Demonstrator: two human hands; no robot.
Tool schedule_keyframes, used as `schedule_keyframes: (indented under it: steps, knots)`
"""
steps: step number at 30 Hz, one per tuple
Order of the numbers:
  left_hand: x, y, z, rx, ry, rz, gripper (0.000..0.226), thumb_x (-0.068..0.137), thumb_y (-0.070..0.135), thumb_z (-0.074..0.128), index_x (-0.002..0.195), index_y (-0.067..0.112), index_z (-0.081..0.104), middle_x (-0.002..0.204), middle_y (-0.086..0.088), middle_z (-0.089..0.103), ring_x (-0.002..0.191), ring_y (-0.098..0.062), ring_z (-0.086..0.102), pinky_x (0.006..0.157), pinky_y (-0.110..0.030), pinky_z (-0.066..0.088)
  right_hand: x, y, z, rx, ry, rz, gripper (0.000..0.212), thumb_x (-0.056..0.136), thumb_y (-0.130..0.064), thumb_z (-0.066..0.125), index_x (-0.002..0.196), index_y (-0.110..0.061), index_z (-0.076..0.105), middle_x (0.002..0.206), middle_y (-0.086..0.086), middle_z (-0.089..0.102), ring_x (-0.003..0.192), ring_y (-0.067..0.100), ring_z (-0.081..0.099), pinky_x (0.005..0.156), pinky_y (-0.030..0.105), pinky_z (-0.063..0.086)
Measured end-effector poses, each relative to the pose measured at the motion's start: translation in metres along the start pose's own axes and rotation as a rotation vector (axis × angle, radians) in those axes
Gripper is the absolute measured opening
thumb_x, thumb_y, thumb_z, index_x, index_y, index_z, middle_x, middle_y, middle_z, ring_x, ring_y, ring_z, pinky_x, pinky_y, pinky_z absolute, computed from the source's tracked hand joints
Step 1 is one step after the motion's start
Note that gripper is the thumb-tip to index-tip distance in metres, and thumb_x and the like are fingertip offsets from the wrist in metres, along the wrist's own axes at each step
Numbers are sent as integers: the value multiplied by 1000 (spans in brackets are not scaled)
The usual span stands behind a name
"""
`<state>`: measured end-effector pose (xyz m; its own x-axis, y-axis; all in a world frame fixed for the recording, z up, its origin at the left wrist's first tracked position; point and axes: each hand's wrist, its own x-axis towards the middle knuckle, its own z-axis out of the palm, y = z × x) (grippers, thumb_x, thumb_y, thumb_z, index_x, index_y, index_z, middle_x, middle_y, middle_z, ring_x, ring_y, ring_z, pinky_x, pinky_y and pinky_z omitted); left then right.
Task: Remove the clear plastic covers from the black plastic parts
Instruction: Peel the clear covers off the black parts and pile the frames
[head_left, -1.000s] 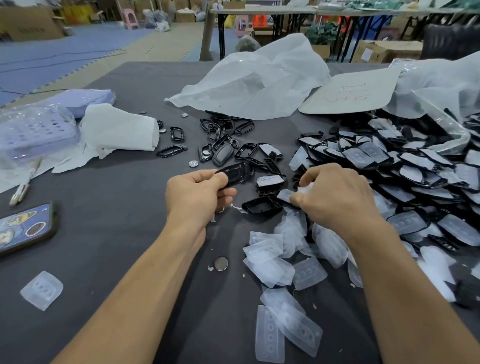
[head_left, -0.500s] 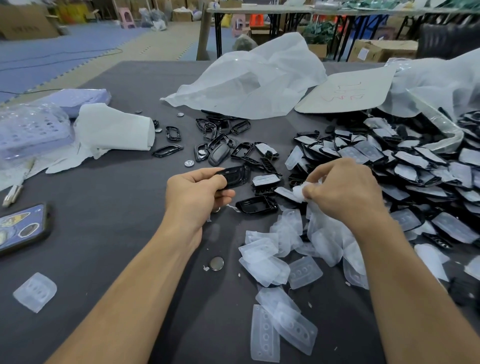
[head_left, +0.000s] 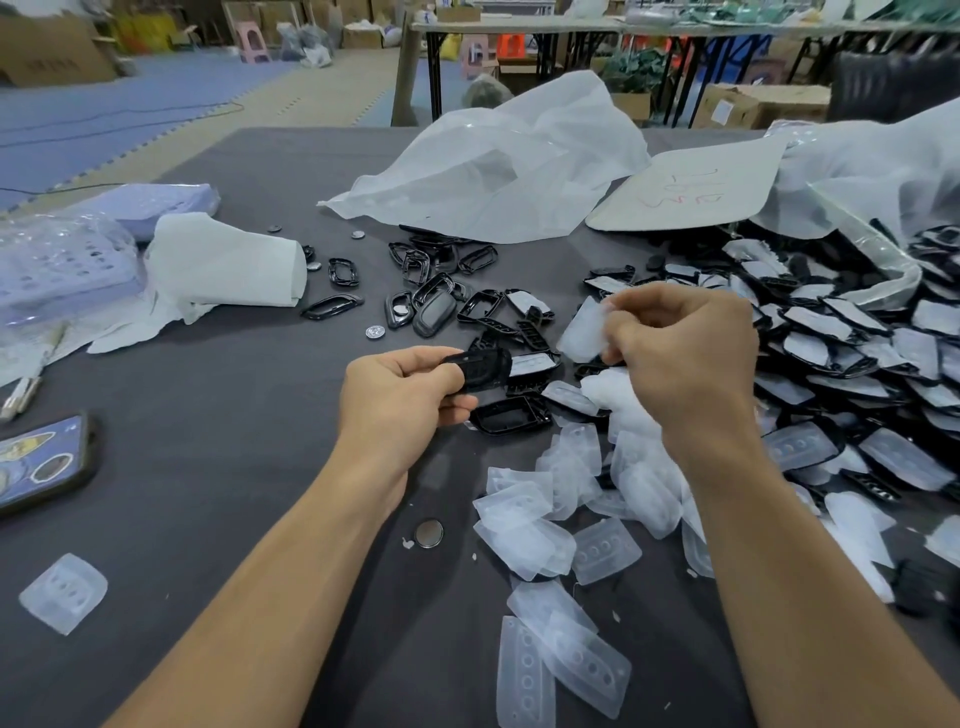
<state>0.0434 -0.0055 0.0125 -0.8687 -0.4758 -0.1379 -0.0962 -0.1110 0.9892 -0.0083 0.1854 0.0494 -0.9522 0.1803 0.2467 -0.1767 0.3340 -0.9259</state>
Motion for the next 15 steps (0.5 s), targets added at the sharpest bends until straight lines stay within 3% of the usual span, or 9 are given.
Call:
schedule_keyframes:
  steps: [3,7,11,15]
  knots:
    - [-1,-1,1,4,-8,1,18,91,-7,67,92,7,78,71,-7,78,56,-14,70,58,-22,60,-5,-5,5,414,-184,236,24,84,5,74,74,-17,73,63,0,72,53,13,68,49,18,47]
    - [-2,-1,1,8,-17,3,17,92,-6,67,92,8,78,72,-8,78,57,-15,70,57,-22,59,-7,-5,8,603,-299,389,25,86,8,70,74,-15,66,66,7,68,53,16,62,49,19,44]
    - [-2,0,2,-11,-10,9,18,92,-7,67,92,8,77,70,-7,77,56,-15,70,56,-21,58,-7,-6,9,583,-338,403,21,87,6,69,85,-13,61,73,11,71,51,15,60,71,34,44]
    - [-4,4,1,-71,16,82,23,90,-8,66,89,10,79,65,-5,75,52,-15,67,52,-21,55,-10,-6,12,378,-289,261,23,81,8,73,75,-12,66,67,9,70,52,19,60,52,25,42]
